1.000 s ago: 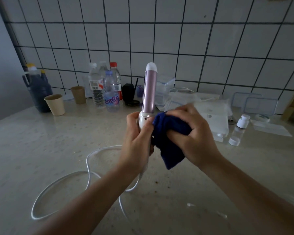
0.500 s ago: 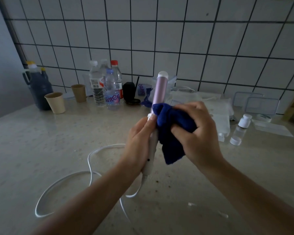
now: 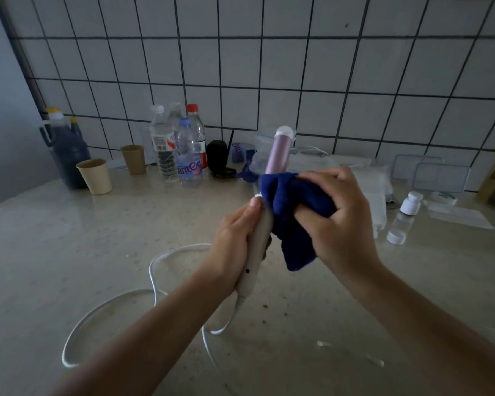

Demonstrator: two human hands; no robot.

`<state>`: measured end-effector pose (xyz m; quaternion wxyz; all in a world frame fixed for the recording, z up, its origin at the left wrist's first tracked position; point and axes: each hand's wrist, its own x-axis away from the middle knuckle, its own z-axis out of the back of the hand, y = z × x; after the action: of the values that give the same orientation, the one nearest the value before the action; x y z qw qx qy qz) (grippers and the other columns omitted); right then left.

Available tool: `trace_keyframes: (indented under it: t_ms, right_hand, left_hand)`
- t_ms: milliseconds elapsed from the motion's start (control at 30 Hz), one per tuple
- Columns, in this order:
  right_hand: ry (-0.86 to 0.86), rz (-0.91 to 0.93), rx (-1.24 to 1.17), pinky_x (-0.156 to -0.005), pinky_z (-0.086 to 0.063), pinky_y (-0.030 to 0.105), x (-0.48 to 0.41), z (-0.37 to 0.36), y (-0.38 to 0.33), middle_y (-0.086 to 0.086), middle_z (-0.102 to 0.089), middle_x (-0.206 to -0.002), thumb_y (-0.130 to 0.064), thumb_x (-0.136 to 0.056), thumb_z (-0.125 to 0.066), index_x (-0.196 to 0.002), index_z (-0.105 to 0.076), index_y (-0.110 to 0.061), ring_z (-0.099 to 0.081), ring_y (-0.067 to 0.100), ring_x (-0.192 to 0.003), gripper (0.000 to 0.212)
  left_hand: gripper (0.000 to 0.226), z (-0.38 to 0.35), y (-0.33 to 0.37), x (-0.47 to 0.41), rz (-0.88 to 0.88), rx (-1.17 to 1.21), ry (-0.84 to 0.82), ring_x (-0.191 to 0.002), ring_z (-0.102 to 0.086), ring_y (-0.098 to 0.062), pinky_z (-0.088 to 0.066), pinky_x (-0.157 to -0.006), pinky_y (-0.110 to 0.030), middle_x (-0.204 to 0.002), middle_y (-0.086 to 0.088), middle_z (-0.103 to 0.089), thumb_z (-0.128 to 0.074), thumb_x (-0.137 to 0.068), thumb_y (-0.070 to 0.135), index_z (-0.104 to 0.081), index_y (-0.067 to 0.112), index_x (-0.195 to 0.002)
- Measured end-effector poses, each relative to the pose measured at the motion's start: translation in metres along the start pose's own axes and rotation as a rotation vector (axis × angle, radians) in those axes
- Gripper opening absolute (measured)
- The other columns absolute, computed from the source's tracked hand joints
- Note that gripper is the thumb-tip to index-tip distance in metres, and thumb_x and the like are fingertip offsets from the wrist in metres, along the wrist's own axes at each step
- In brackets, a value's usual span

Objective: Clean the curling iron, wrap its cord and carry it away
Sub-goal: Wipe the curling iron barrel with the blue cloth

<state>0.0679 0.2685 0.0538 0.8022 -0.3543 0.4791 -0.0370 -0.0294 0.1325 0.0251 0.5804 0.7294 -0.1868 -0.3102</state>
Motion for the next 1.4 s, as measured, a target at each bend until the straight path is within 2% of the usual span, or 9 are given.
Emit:
trace_keyframes:
  t_ms: [167,267,467,600,800,967,1067,1300,1400]
  right_hand:
    - [-0.192,0.010,-0.032,-0.087,-0.051,0.020,0.021,-0.016,-0.006,-0.019,-0.056,-0.108,-0.032,-0.076,-0.069,-0.115,-0.071,-0.039,-0.063,0.007,-0.100,0.039]
    - [-0.325,0.057,-0.014,-0.088,-0.054,0.025,0.041,-0.033,-0.011,-0.023,-0.056,-0.112,-0.042,-0.081,-0.070,-0.119,-0.072,-0.038,-0.063,0.006,-0.102,0.039]
    - [-0.095,0.005,0.039,-0.085,-0.055,0.030,0.018,-0.017,-0.003,-0.020,-0.055,-0.107,-0.032,-0.081,-0.071,-0.116,-0.075,-0.034,-0.063,0.005,-0.098,0.036]
    - [-0.081,-0.020,0.013,-0.084,-0.054,0.021,0.009,-0.010,0.000,-0.019,-0.057,-0.109,-0.026,-0.079,-0.071,-0.115,-0.075,-0.037,-0.063,0.005,-0.100,0.037]
    - [-0.362,0.022,-0.060,-0.085,-0.051,0.019,0.037,-0.031,-0.004,-0.023,-0.055,-0.108,-0.036,-0.079,-0.069,-0.119,-0.072,-0.036,-0.063,0.007,-0.099,0.040]
    - [-0.119,0.018,0.001,-0.087,-0.057,0.033,0.016,-0.014,0.000,-0.022,-0.056,-0.108,-0.037,-0.078,-0.067,-0.117,-0.074,-0.035,-0.063,0.006,-0.100,0.039]
    - [-0.025,-0.012,0.032,-0.088,-0.057,0.035,0.007,-0.006,0.002,-0.018,-0.056,-0.109,-0.035,-0.078,-0.066,-0.117,-0.076,-0.030,-0.063,0.006,-0.101,0.041]
    - [-0.369,0.047,0.002,-0.083,-0.056,0.029,0.047,-0.036,-0.005,-0.025,-0.052,-0.107,-0.045,-0.081,-0.068,-0.118,-0.067,-0.037,-0.061,0.004,-0.094,0.038]
    - [-0.276,0.080,0.037,-0.084,-0.054,0.026,0.035,-0.030,-0.002,-0.022,-0.052,-0.107,-0.041,-0.082,-0.067,-0.118,-0.070,-0.036,-0.060,0.004,-0.095,0.036]
  left_hand:
    - [0.032,-0.001,0.011,-0.005,0.072,0.242,0.166,-0.058,-0.063,-0.013,-0.053,-0.057,-0.025,-0.063,-0.004,-0.068,-0.044,-0.103,0.019,-0.070,0.006,-0.090]
    - [0.051,0.005,0.017,-0.005,0.091,0.348,0.213,-0.075,-0.062,-0.030,-0.053,-0.069,-0.036,-0.087,-0.024,-0.060,-0.057,-0.090,0.032,-0.058,-0.011,-0.117]
    - [0.035,-0.004,0.006,-0.003,-0.031,0.198,0.277,-0.058,-0.061,-0.004,-0.051,-0.056,-0.018,-0.058,0.006,-0.065,-0.039,-0.107,0.009,-0.062,0.010,-0.080]
    - [0.026,-0.010,0.003,0.004,-0.127,0.160,0.200,-0.068,-0.054,-0.010,-0.045,-0.062,-0.027,-0.074,-0.001,-0.060,-0.048,-0.100,0.034,-0.064,0.016,-0.090]
    - [0.025,0.003,0.015,0.000,-0.165,0.149,0.254,-0.064,-0.050,-0.018,-0.040,-0.060,-0.031,-0.069,-0.007,-0.054,-0.057,-0.092,0.034,-0.059,0.009,-0.087]
    - [0.017,-0.008,0.018,0.000,-0.185,0.025,0.204,-0.075,-0.044,-0.026,-0.037,-0.059,-0.030,-0.085,-0.021,-0.053,-0.044,-0.104,-0.002,-0.061,-0.003,-0.100]
    - [0.021,-0.015,0.018,0.004,-0.210,0.040,0.161,-0.068,-0.039,-0.024,-0.037,-0.056,-0.026,-0.083,-0.020,-0.050,-0.042,-0.105,0.001,-0.059,-0.012,-0.107]
    - [0.026,0.001,0.023,-0.001,0.003,0.299,0.273,-0.066,-0.055,-0.021,-0.047,-0.058,-0.029,-0.080,-0.014,-0.056,-0.057,-0.103,0.024,-0.066,0.001,-0.112]
    - [0.023,0.000,0.024,-0.005,0.039,0.388,0.303,-0.066,-0.057,-0.020,-0.052,-0.061,-0.029,-0.080,-0.015,-0.057,-0.052,-0.105,0.022,-0.062,0.002,-0.113]
